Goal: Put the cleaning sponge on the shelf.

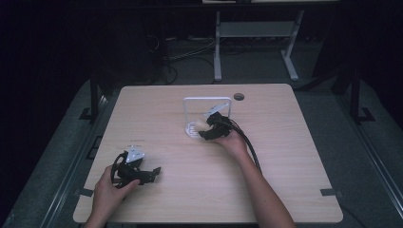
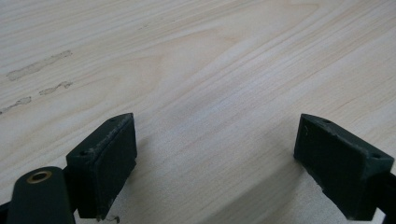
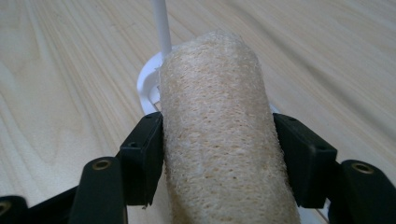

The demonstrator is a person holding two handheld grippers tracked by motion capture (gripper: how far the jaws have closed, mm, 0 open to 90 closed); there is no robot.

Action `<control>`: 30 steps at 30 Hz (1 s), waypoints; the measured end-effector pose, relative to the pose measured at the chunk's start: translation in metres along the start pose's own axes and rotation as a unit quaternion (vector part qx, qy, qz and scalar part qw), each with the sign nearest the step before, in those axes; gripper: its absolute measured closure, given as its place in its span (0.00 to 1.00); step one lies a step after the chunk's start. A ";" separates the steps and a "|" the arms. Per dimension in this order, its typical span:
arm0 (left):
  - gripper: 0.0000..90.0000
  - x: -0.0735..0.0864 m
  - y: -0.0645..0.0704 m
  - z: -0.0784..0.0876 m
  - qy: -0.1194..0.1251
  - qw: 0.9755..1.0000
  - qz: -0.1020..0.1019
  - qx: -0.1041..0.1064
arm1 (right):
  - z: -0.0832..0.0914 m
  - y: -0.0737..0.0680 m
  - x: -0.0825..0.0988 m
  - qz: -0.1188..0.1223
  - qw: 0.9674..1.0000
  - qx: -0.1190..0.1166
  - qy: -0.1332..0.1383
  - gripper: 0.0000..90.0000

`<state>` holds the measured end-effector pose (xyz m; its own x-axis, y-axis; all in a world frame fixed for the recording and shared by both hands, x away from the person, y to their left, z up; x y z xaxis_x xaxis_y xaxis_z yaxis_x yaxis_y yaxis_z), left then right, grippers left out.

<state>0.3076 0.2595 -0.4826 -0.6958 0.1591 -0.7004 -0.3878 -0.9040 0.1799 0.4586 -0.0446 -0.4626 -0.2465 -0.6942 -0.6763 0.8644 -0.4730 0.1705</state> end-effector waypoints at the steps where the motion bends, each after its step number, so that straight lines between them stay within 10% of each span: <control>1: 0.14 0.000 0.000 0.000 0.000 1.000 0.000 0.000 | 0.000 0.000 0.000 0.000 1.000 0.000 0.000 0.41; 18: 0.14 0.000 0.000 0.000 0.000 1.000 0.000 -0.001 | -0.005 0.001 0.004 -0.007 1.000 0.000 -0.012 0.36; 30: 0.14 0.000 0.000 0.000 0.000 1.000 0.000 0.000 | 0.028 -0.002 -0.006 0.002 1.000 0.002 0.023 0.34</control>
<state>0.3076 0.2596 -0.4825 -0.6958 0.1598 -0.7002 -0.3880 -0.9040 0.1794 0.4460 -0.0544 -0.4391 -0.2220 -0.6700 -0.7084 0.8635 -0.4725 0.1762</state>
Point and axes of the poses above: each handheld gripper's, and its own axes: z roughly backward along the jaws, x roughly out of its underside, y roughly to its right, the point moved 1 cm from there along -z, roughly forward along the jaws, and after that the axes turned 15 degrees about z, right-handed, at the moved point
